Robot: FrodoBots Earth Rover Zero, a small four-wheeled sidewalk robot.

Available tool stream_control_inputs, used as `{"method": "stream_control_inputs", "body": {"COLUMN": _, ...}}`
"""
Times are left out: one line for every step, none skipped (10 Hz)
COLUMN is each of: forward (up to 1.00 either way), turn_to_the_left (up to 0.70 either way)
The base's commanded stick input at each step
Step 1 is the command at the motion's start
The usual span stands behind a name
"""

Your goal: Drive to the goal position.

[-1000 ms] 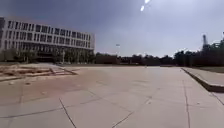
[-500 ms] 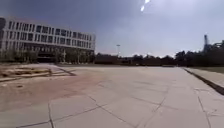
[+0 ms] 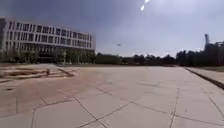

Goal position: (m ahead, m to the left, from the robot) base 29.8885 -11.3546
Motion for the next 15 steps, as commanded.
{"method": "stream_control_inputs", "body": {"forward": 0.7, "turn_to_the_left": -0.25}}
{"method": "stream_control_inputs", "body": {"forward": 0.7, "turn_to_the_left": -0.25}}
{"method": "stream_control_inputs", "body": {"forward": 0.7, "turn_to_the_left": -0.25}}
{"method": "stream_control_inputs", "body": {"forward": 0.7, "turn_to_the_left": -0.25}}
{"method": "stream_control_inputs", "body": {"forward": 0.7, "turn_to_the_left": -0.25}}
{"method": "stream_control_inputs", "body": {"forward": 0.7, "turn_to_the_left": -0.25}}
{"method": "stream_control_inputs", "body": {"forward": 0.7, "turn_to_the_left": -0.25}}
{"method": "stream_control_inputs", "body": {"forward": 0.7, "turn_to_the_left": -0.25}}
{"method": "stream_control_inputs", "body": {"forward": 0.7, "turn_to_the_left": -0.25}}
{"method": "stream_control_inputs", "body": {"forward": 0.7, "turn_to_the_left": -0.08}}
{"method": "stream_control_inputs", "body": {"forward": 0.7, "turn_to_the_left": -0.01}}
{"method": "stream_control_inputs", "body": {"forward": 0.7, "turn_to_the_left": -0.01}}
{"method": "stream_control_inputs", "body": {"forward": 0.7, "turn_to_the_left": -0.01}}
{"method": "stream_control_inputs", "body": {"forward": 0.7, "turn_to_the_left": -0.01}}
{"method": "stream_control_inputs", "body": {"forward": 0.7, "turn_to_the_left": -0.01}}
